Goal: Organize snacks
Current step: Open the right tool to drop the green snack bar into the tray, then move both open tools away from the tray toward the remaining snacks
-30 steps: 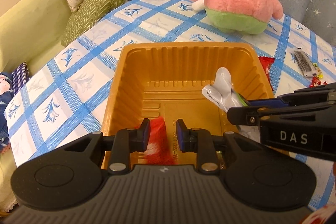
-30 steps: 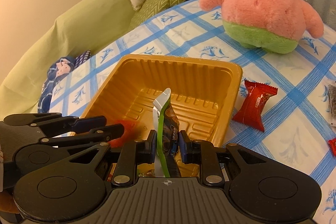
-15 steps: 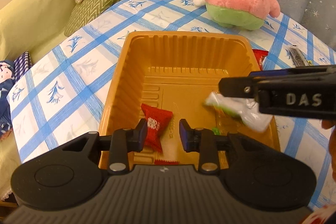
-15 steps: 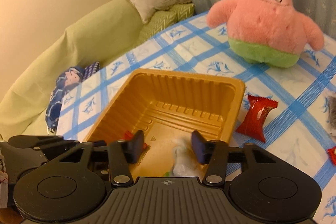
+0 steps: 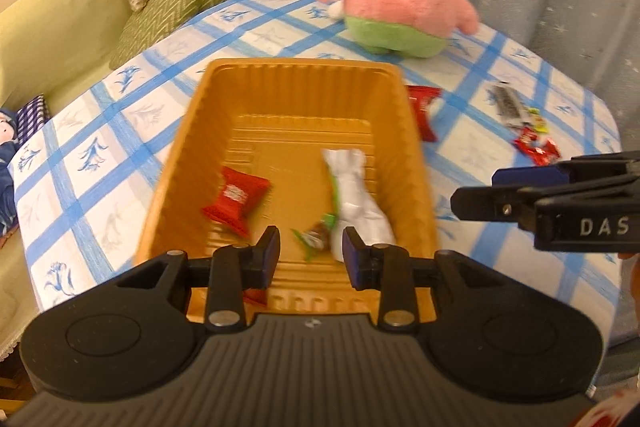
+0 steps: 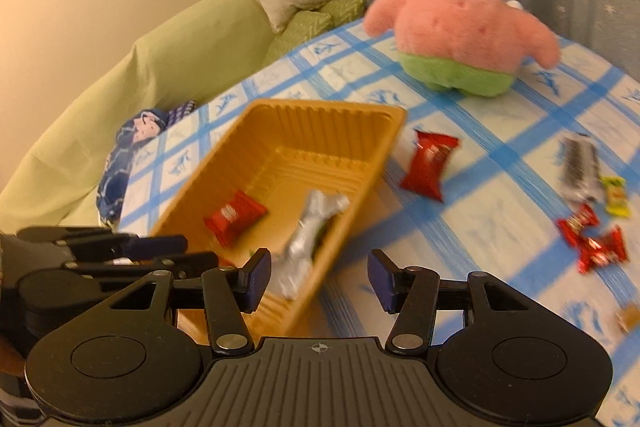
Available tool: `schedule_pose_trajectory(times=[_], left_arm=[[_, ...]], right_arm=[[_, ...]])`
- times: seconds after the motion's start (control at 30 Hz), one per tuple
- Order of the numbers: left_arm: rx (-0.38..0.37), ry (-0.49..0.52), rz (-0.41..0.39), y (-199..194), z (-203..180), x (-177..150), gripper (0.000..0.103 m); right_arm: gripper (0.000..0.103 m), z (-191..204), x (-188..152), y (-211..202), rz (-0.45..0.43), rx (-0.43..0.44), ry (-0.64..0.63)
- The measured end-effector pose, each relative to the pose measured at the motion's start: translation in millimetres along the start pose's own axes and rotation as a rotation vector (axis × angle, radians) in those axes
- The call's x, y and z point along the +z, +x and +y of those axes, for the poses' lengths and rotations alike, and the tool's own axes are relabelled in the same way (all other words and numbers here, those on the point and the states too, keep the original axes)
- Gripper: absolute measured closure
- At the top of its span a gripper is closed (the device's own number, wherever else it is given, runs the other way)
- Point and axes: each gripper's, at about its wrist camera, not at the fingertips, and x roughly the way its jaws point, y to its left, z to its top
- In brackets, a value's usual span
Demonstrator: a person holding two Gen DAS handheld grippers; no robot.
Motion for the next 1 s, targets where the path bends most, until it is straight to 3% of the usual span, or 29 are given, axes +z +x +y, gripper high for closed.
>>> schedule_pose_trajectory(times=[0.37, 0.7, 1.0], left_arm=[[-0.068, 0.021, 0.011, -22, -50, -31, 0.07], [-0.066, 0.028, 0.027, -30, -79, -52, 0.07], [-0.077, 0.012, -0.009, -28, -109, -52, 0.07]], right_arm=[[0.047, -33, -45, -47, 0.024, -0.076, 0.043], [0.044, -59, -74, -78, 0.041, -0.122, 0.078], [0.042, -89, -85, -93, 0.045, -0.167, 0.11]])
